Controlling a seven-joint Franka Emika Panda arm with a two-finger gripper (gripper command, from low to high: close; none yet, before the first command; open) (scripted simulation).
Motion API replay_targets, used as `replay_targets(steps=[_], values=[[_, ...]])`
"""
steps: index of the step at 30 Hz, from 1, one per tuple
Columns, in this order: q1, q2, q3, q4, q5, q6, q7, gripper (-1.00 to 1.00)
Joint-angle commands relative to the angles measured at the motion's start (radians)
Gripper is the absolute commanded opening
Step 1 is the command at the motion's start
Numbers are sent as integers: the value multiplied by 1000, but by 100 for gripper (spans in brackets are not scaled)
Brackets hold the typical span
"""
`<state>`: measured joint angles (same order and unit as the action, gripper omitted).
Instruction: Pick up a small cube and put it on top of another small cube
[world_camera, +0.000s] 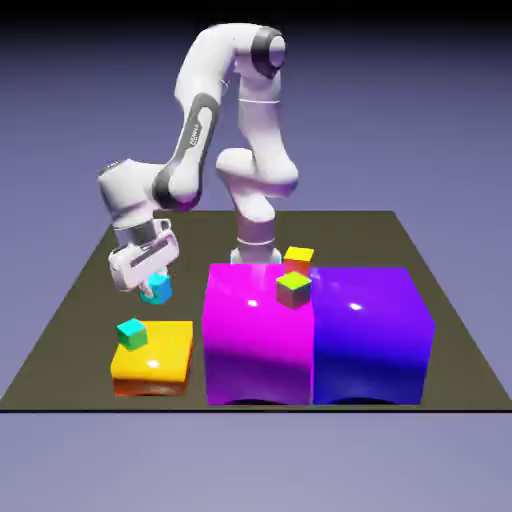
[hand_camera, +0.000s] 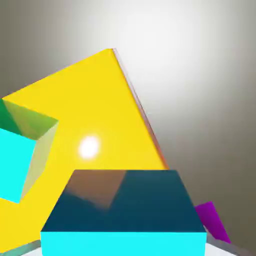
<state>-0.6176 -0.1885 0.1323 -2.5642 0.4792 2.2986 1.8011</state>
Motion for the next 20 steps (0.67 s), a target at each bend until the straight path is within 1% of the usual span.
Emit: replay_targets(steps=[1, 10, 11, 12, 16, 17, 18, 19, 20], values=[[27, -36, 25, 9, -6, -44, 17, -100], [269, -362, 250, 93, -41, -428, 160, -100], [280, -378, 261, 97, -43, -446, 167, -100], [280, -378, 261, 97, -43, -446, 167, -100], [299, -324, 313, -21, 1, -272, 151, -100], [301, -318, 318, -33, 6, -253, 150, -100], [301, -318, 318, -33, 6, -253, 150, 100], [301, -318, 318, -33, 6, -253, 150, 100], [296, -331, 305, -4, -5, -296, 154, 100]])
